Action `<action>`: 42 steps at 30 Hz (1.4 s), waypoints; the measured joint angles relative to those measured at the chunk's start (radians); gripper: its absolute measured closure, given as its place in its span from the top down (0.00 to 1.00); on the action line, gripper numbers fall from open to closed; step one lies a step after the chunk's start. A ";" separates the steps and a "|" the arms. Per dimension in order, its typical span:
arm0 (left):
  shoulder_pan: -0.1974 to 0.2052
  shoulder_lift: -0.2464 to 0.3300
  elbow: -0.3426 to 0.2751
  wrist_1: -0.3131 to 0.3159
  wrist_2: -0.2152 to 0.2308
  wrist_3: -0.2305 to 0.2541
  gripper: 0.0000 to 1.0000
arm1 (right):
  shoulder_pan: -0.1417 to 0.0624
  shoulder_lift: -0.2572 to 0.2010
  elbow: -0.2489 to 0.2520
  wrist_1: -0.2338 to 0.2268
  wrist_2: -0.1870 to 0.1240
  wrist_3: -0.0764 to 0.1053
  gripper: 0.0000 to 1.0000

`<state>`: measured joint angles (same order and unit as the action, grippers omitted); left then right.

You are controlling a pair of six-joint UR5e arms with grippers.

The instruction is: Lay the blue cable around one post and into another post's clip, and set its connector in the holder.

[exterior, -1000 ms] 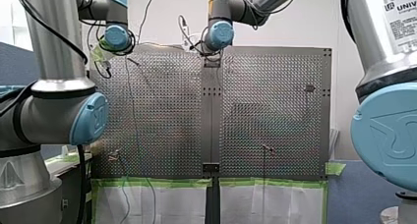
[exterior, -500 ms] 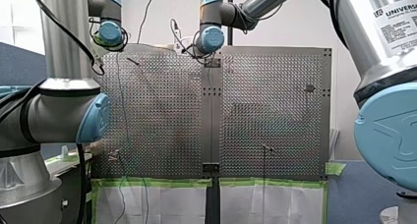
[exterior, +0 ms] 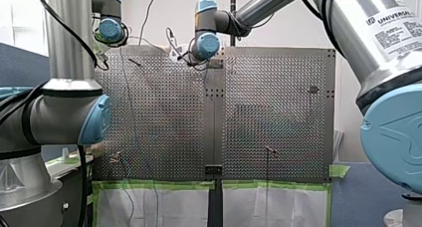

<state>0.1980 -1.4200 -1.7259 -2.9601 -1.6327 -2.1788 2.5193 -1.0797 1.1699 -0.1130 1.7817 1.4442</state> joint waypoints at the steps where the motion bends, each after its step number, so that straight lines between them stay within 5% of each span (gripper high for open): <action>1: 0.002 -0.005 0.000 0.000 -0.002 0.002 1.00 | 0.001 0.006 -0.007 0.008 0.000 -0.001 0.12; 9: 0.029 -0.038 0.003 0.011 -0.004 0.007 1.00 | 0.011 0.041 -0.081 0.055 -0.004 0.002 0.12; 42: 0.111 -0.192 0.013 0.073 0.079 -0.025 1.00 | 0.013 0.073 -0.376 0.057 -0.003 -0.005 0.12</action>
<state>0.3089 -1.6123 -1.7128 -2.8874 -1.5542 -2.2041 2.5322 -1.0063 0.7934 -0.0557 1.7790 1.4397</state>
